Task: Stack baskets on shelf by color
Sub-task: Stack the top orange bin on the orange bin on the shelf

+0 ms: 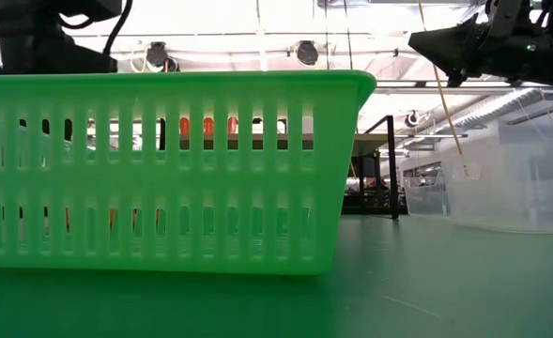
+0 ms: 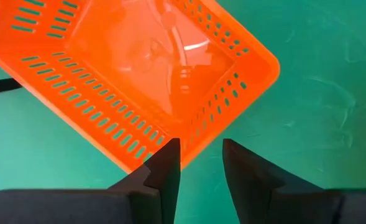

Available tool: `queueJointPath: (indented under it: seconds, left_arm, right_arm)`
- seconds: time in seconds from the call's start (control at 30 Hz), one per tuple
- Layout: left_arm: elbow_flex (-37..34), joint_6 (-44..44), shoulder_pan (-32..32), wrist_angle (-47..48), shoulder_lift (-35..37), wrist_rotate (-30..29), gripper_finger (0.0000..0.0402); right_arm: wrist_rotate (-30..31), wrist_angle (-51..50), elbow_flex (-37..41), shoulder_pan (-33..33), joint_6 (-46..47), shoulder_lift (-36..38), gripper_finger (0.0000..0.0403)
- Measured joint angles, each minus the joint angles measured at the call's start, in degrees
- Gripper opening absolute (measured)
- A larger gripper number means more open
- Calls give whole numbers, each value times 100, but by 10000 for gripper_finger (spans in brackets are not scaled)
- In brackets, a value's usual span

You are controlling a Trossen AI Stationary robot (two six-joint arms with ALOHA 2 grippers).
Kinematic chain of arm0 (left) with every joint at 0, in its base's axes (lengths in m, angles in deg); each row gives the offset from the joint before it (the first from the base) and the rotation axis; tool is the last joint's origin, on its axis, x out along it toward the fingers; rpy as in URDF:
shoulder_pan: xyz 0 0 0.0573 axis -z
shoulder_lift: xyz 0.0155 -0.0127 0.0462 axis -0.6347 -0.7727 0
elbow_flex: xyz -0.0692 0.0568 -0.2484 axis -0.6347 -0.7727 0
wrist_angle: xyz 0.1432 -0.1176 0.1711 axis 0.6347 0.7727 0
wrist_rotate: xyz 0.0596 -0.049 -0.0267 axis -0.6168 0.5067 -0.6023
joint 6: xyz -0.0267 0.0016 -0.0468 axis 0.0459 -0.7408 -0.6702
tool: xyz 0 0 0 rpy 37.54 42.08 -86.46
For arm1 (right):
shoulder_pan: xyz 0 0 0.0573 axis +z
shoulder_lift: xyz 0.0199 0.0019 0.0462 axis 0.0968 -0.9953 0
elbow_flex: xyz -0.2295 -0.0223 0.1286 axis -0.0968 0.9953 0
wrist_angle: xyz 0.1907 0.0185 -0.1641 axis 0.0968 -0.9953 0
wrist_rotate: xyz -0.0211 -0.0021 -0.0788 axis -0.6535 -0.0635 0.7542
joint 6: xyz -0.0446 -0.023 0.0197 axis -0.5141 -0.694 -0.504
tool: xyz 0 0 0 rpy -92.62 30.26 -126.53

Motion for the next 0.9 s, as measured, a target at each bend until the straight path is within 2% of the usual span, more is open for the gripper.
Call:
queueJointPath:
  seconds: [0.53, 0.63, 0.77, 0.83, 0.9]
  left_arm:
    - [4, 257, 165, -37, -811, 2, 117]
    - [4, 288, 165, -45, -895, 4, 94]
    - [21, 249, 165, -42, -910, 2, 41]
    - [95, -22, 165, -34, -900, 0, 15]
    - [242, -433, 165, -47, -879, 1, 13]
  right_arm:
    - [0, 51, 0, 0, -24, -2, 50]
    - [0, 106, 0, 0, -61, -4, 50]
    - [1, 126, 0, 0, -68, -2, 50]
    - [2, 126, 0, 0, -68, -4, 50]
    - [4, 128, 0, 0, -68, -2, 50]
